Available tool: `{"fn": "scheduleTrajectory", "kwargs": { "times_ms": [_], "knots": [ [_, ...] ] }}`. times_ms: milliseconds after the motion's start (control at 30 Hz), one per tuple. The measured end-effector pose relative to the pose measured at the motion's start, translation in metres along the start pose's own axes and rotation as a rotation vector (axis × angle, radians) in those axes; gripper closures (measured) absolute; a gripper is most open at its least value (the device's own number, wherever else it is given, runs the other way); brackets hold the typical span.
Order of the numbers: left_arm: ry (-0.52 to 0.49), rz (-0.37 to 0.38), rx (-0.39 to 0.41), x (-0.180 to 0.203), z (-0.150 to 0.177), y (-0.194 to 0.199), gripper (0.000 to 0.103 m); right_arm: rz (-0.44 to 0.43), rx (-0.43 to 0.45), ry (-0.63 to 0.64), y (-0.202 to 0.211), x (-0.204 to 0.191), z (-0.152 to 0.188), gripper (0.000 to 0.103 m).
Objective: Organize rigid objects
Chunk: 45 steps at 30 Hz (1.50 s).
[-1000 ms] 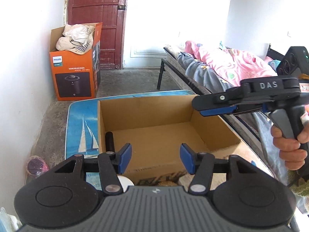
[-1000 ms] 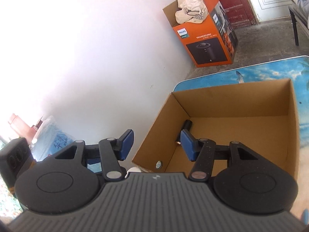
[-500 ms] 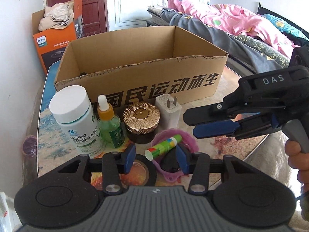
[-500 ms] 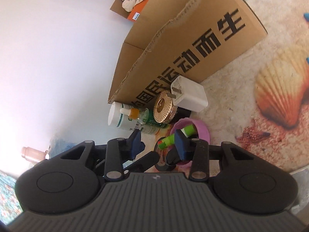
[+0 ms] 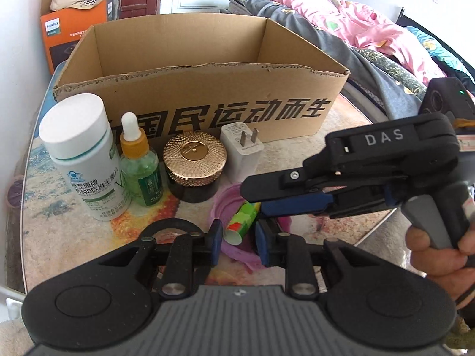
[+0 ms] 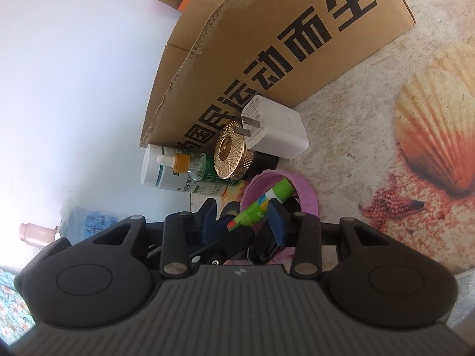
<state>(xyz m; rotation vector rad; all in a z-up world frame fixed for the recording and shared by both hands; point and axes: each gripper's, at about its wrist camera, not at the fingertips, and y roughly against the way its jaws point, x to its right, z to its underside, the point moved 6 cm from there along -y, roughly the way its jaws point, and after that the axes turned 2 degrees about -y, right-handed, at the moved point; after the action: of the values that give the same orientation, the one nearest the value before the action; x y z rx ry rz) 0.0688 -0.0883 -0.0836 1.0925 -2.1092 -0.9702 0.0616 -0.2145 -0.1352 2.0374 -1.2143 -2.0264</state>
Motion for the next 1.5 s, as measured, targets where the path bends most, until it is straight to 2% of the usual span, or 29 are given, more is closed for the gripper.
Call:
{"fn": "scheduleTrajectory", "kwargs": {
  "times_ms": [200,433,733,867,967,1167,1500],
  "knots": [
    [-0.054,-0.027,0.010,0.008,-0.001,-0.003,0.078,0.055,-0.038,0.054,-0.004,-0.007,-0.005,0.065],
    [-0.035,0.018,-0.027,0.005,-0.006,-0.012,0.079,0.140,-0.089,0.137,-0.012,-0.022,-0.006,0.065],
    [0.088,0.137,-0.073,-0.013,-0.008,-0.019,0.079,0.207,-0.125,0.191,-0.024,-0.032,-0.005,0.065],
    [0.150,0.187,-0.076,-0.021,-0.007,-0.023,0.083,0.255,-0.122,0.261,-0.030,-0.039,-0.001,0.067],
    [0.154,0.184,-0.057,-0.022,-0.004,-0.022,0.083,0.297,-0.119,0.311,-0.034,-0.042,0.001,0.070],
    [0.151,0.173,0.000,-0.026,-0.001,-0.015,0.082,0.357,-0.087,0.394,-0.037,-0.045,0.003,0.087],
    [0.097,0.119,0.115,-0.024,-0.006,0.016,0.084,0.308,0.040,0.495,-0.020,-0.070,0.013,0.093]
  ]
}}
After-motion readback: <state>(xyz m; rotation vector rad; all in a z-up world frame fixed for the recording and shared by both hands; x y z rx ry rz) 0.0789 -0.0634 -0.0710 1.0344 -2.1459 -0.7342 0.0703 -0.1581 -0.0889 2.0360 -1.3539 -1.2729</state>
